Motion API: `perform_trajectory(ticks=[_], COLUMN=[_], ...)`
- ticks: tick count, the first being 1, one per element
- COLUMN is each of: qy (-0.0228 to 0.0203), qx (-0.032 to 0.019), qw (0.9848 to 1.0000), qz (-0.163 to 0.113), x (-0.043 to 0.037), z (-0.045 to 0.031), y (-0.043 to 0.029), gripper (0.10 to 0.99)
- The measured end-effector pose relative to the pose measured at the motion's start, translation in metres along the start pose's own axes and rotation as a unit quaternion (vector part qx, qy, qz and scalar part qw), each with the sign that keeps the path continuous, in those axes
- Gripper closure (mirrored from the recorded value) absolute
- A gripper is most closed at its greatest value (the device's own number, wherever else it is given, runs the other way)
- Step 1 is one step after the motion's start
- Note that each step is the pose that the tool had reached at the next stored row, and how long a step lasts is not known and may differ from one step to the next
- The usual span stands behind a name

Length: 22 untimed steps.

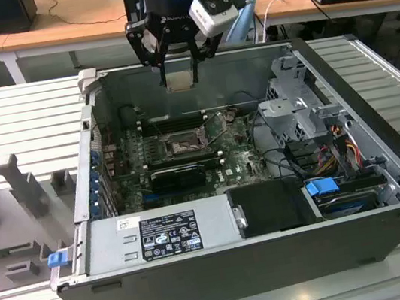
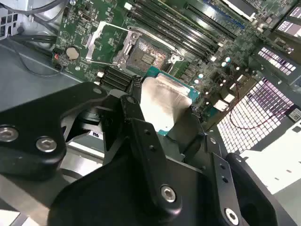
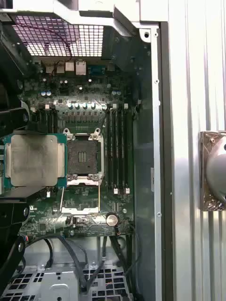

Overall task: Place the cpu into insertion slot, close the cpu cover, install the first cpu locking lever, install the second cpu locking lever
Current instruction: 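Place the cpu into insertion slot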

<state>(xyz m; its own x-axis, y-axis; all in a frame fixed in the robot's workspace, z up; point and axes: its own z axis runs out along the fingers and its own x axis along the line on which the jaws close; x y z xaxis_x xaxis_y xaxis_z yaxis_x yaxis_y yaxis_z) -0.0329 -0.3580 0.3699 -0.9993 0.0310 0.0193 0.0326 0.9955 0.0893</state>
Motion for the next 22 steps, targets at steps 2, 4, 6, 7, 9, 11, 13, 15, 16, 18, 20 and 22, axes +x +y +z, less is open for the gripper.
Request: perform_trajectory(ticks=[2, 4, 6, 7, 9, 11, 13, 15, 16, 18, 20, 22], qy=[-0.0023, -0.0026, -0.0025, -0.0025, -0.0022, -0.0025, -0.0029, -0.0031, -0.0033, -0.0037, -0.0038, -0.0041], qx=[-0.0005, -0.0006, -0.0005, -0.0005, -0.0003, -0.0001, -0.0001, -0.0001, -0.0002, -0.0003, -0.0003, -0.0004], qw=[0.9997, 0.9996, 0.9996, 0.9996, 0.9996, 0.9995, 0.9993, 0.9992, 0.9991, 0.999, 0.9989, 0.9987], qz=[0.025, 0.029, 0.029, 0.029, 0.03, 0.032, 0.036, 0.039, 0.042, 0.045, 0.047, 0.05], x=[0.0, 0.0001, 0.0, 0.0, 0.0, -0.0001, 0.0, 0.0, 0.0, 0.0, 0.0, 0.0], z=[0.0, 0.0003, 0.0006, 0.0008, 0.0012, 0.0013, 0.0013, 0.0014, 0.0014, 0.0015, 0.0016, 0.0017], y=[0.0, -0.0004, -0.0005, -0.0005, -0.0006, -0.0006, -0.0006, -0.0006, -0.0006, -0.0006, -0.0006, -0.0006], gripper=[0.557, 0.557, 0.557, 0.557, 0.557, 0.557, 0.557, 0.557, 0.557, 0.557, 0.557, 0.557])
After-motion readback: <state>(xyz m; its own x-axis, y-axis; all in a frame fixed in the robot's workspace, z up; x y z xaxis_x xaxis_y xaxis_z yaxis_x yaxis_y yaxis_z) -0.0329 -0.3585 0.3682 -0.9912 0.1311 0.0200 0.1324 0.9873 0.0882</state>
